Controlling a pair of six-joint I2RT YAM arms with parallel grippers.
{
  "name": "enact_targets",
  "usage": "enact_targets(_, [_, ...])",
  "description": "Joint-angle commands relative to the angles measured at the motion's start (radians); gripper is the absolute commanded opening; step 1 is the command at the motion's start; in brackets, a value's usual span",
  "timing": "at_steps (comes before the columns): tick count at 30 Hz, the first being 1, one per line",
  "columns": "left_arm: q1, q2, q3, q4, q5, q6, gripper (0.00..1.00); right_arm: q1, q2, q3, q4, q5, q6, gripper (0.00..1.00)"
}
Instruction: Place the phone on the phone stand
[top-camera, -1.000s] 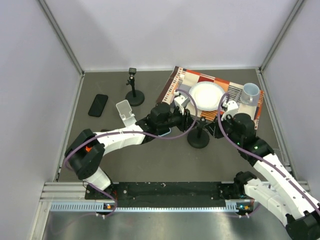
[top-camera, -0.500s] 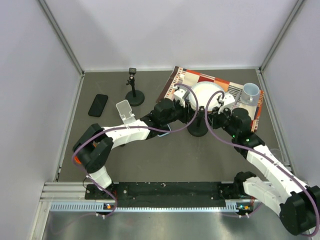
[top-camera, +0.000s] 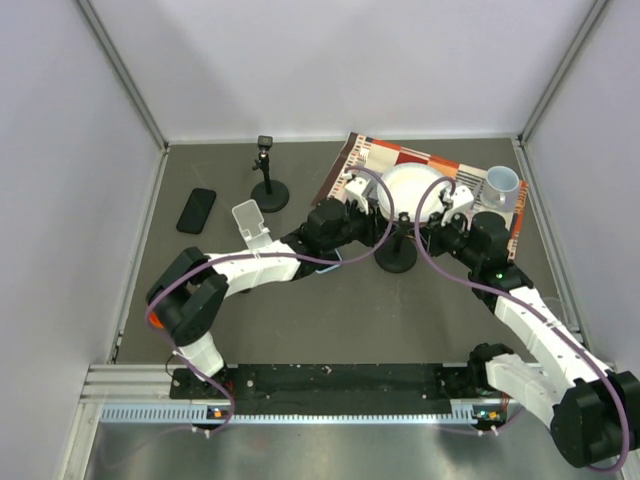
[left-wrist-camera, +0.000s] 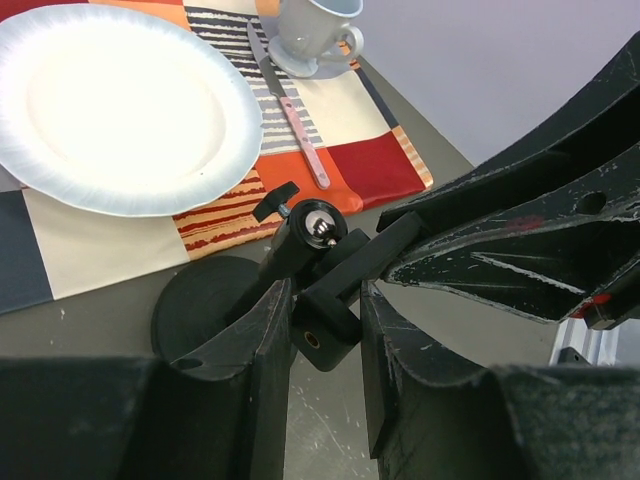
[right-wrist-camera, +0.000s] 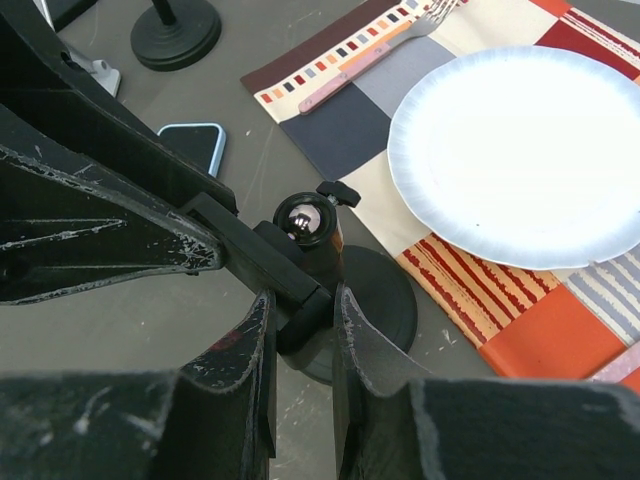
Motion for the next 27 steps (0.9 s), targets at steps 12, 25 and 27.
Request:
enact_targets(12, [0.142, -0.539, -0.214, -0.11, 0.132, -0.126, 0.98, -0.052, 0.084, 0.019, 0.019, -0.217, -0.109, 0.0])
enact_targets(25, [0.216, -0.801, -0.297, -0.401, -0.085, -0.095, 0.98, -0.041, 0.063, 0.058, -0.111, -0.07, 0.006, 0.21])
enact_targets(27, [0.216, -0.784, -0.286, -0.446, -0.167, -0.103, 0.98, -0.014, 0.049, 0.079, -0.148, -0.022, 0.023, 0.46])
